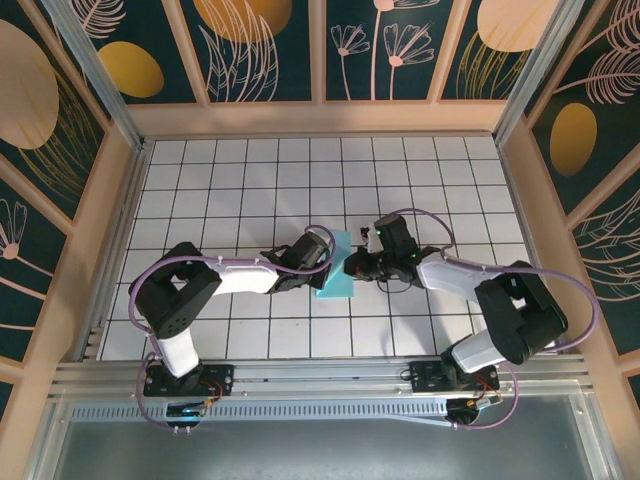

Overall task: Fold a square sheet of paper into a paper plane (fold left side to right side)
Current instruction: Fold the triangle a second time at the center of the table.

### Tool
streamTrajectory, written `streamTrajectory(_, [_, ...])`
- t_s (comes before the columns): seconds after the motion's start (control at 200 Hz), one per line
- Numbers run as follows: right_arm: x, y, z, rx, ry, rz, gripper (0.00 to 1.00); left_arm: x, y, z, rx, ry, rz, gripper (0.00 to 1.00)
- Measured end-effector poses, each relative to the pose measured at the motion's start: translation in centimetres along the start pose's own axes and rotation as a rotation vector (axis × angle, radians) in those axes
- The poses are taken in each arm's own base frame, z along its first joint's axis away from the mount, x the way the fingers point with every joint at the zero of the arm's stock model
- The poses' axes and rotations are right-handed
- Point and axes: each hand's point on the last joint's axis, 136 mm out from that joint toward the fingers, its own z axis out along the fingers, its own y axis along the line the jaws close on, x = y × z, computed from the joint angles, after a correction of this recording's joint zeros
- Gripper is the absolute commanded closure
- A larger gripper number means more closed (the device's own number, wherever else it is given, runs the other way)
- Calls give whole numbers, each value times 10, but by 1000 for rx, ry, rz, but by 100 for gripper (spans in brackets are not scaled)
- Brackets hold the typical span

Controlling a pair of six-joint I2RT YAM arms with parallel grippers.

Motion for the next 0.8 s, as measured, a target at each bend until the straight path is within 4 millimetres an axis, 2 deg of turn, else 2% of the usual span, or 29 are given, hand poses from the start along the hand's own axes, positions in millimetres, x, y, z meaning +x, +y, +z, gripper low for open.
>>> streamTrajectory(0.305, [-16,3,27,-7,7,5,100,0,0,0,1,-1,0,100])
streamTrajectory(0.801, [-8,-11,43,29,49,23,100,0,0,0,0,-1,0,100])
